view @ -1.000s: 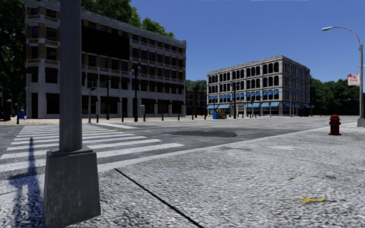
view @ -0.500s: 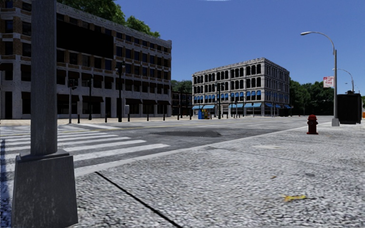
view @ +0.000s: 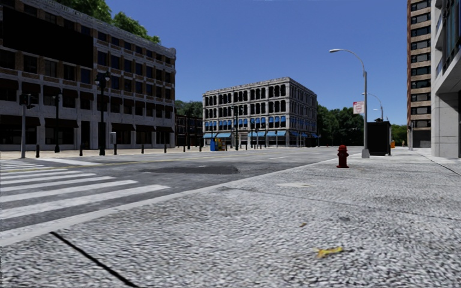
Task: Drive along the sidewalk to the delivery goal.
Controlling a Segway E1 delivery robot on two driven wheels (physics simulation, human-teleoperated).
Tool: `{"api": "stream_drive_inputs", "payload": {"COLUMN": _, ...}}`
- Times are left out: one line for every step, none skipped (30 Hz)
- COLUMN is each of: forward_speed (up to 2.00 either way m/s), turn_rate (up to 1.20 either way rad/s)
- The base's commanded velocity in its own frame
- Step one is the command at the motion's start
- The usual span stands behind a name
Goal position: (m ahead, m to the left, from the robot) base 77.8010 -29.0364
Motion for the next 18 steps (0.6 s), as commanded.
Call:
{"api": "stream_drive_inputs", "payload": {"forward_speed": 1.03, "turn_rate": 0.01}}
{"api": "stream_drive_inputs", "payload": {"forward_speed": 1.03, "turn_rate": 0.01}}
{"api": "stream_drive_inputs", "payload": {"forward_speed": 1.04, "turn_rate": 0.0}}
{"api": "stream_drive_inputs", "payload": {"forward_speed": 1.07, "turn_rate": 0.0}}
{"api": "stream_drive_inputs", "payload": {"forward_speed": 1.07, "turn_rate": 0.0}}
{"api": "stream_drive_inputs", "payload": {"forward_speed": 1.08, "turn_rate": 0.0}}
{"api": "stream_drive_inputs", "payload": {"forward_speed": 1.08, "turn_rate": 0.0}}
{"api": "stream_drive_inputs", "payload": {"forward_speed": 1.08, "turn_rate": 0.0}}
{"api": "stream_drive_inputs", "payload": {"forward_speed": 1.08, "turn_rate": 0.0}}
{"api": "stream_drive_inputs", "payload": {"forward_speed": 1.08, "turn_rate": 0.0}}
{"api": "stream_drive_inputs", "payload": {"forward_speed": 1.08, "turn_rate": 0.03}}
{"api": "stream_drive_inputs", "payload": {"forward_speed": 1.08, "turn_rate": 0.09}}
{"api": "stream_drive_inputs", "payload": {"forward_speed": 1.08, "turn_rate": 0.16}}
{"api": "stream_drive_inputs", "payload": {"forward_speed": 1.12, "turn_rate": 0.31}}
{"api": "stream_drive_inputs", "payload": {"forward_speed": 1.12, "turn_rate": 0.31}}
{"api": "stream_drive_inputs", "payload": {"forward_speed": 1.14, "turn_rate": 0.39}}
{"api": "stream_drive_inputs", "payload": {"forward_speed": 1.15, "turn_rate": 0.44}}
{"api": "stream_drive_inputs", "payload": {"forward_speed": 1.15, "turn_rate": 0.47}}
